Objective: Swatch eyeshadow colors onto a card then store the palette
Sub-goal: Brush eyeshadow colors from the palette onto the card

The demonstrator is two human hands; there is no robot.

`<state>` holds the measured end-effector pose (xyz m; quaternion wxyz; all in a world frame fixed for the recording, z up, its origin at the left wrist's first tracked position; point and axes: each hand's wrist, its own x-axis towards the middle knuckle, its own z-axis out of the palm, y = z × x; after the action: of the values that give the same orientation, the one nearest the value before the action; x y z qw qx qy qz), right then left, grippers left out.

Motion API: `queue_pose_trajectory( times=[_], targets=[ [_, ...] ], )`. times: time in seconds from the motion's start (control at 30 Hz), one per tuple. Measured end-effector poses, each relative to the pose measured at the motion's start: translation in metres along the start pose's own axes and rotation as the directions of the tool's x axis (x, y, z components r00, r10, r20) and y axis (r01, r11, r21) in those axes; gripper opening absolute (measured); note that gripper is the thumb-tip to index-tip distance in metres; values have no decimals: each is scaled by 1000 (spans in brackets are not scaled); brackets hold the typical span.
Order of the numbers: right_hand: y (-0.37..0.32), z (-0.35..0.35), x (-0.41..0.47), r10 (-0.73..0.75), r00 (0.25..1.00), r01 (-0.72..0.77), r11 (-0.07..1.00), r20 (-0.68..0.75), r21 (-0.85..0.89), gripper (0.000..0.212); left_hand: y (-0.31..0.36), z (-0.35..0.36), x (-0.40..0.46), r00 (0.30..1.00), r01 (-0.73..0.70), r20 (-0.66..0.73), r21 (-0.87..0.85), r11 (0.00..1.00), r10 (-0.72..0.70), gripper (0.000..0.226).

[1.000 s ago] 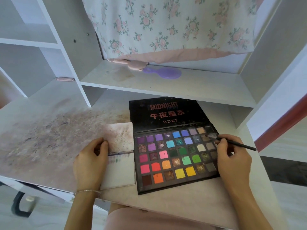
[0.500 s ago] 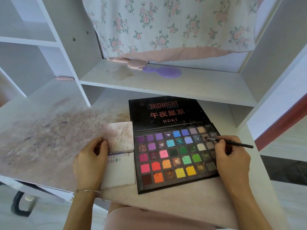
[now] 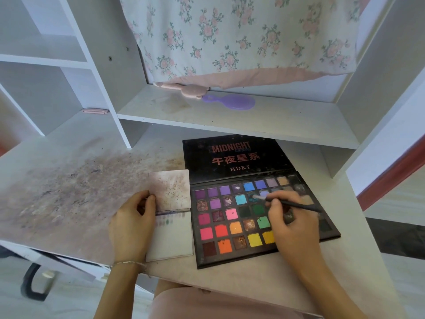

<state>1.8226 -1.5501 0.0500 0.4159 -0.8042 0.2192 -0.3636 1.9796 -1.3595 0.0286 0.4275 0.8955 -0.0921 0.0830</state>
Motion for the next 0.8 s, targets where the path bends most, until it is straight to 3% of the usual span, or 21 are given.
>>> queue_pose_trajectory(
  times=[0.13,0.3,0.57,0.8],
  targets=[
    [-19,27,-8,-50,992,42,996,112,78,29,1,-1,0,1000,-1,1,6,1000,1,18],
    [-35,58,-18,-33,966,-11,986,257,165,15,2,-3,-1,1000,3,3,-12,1000,-3,18],
    [-39,72,-17,-48,927,2,992,371,123,34,1,-2,-1,1000,-4,-7,-28,1000,4,17],
    [-37,74,-18,-30,897,-7,997,441,82,22,0,-1,-1,1000,3,-24,-23,1000,-3,17]
  ],
)
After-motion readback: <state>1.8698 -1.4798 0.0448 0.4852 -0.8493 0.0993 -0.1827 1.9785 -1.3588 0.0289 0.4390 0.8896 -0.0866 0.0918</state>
